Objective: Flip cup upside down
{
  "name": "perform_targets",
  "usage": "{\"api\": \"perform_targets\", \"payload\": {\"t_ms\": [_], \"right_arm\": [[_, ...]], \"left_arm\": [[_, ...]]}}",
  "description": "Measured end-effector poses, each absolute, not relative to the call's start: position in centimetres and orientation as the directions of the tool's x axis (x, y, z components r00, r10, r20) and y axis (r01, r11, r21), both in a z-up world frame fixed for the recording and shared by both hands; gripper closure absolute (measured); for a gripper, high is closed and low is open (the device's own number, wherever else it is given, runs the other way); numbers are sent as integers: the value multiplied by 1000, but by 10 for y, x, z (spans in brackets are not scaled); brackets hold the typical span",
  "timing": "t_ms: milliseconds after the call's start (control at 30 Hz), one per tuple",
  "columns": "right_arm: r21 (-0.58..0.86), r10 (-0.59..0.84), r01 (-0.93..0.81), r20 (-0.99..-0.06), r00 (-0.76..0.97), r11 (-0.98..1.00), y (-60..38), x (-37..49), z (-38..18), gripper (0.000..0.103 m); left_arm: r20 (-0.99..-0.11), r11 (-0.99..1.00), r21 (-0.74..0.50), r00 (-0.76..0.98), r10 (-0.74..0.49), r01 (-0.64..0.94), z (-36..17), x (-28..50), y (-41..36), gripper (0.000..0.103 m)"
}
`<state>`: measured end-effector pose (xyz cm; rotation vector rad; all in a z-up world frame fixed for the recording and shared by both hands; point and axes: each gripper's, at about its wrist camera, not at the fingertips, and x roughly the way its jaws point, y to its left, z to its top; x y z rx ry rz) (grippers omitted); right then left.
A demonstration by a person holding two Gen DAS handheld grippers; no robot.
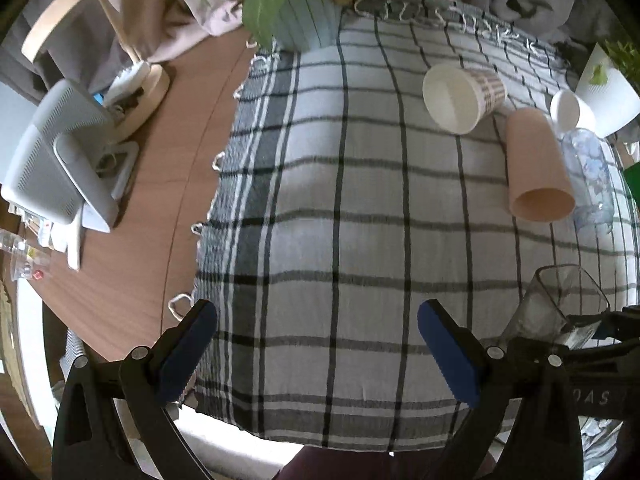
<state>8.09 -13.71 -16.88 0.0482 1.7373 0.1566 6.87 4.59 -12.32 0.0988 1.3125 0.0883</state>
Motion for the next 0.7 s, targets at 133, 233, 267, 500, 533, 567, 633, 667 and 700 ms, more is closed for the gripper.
{"api": "perform_targets", "payload": {"t_ms": [133, 233, 267, 500, 533, 567, 633, 667, 700], "right_arm": [[126, 118, -35, -977, -179, 991, -136, 85, -181, 33], [124, 118, -31, -979, -164, 992, -135, 90, -184, 33], [123, 117, -30, -980, -163, 992, -134, 92, -184, 33], [89, 80, -48, -985, -152, 995, -127, 113, -188, 34], [82, 74, -48, -986, -150, 995, -125, 116, -190, 34], [76, 68, -49, -986, -150, 996, -123, 119, -192, 34], [70, 61, -55, -987, -152, 996, -120, 123, -195, 34], [74, 64, -56, -986, -153, 996, -119, 123, -198, 34], [79, 68, -61, -985, -157, 995, -118, 125, -198, 34]], "left_arm": [[-965, 992, 122, 232, 123, -20, -131, 70, 47, 1], [-967, 992, 124, 221, 127, -31, -134, 73, 47, 1], [-967, 992, 123, 219, 127, -32, -135, 74, 48, 1], [-971, 991, 123, 201, 130, -45, -141, 78, 48, 1], [-972, 991, 122, 199, 129, -47, -142, 78, 48, 1], [-972, 991, 122, 198, 129, -49, -143, 78, 49, 1], [-972, 991, 123, 196, 131, -53, -143, 79, 49, 1], [-972, 991, 121, 196, 130, -57, -144, 79, 49, 1], [-972, 991, 122, 195, 131, -59, -144, 79, 48, 1]]}}
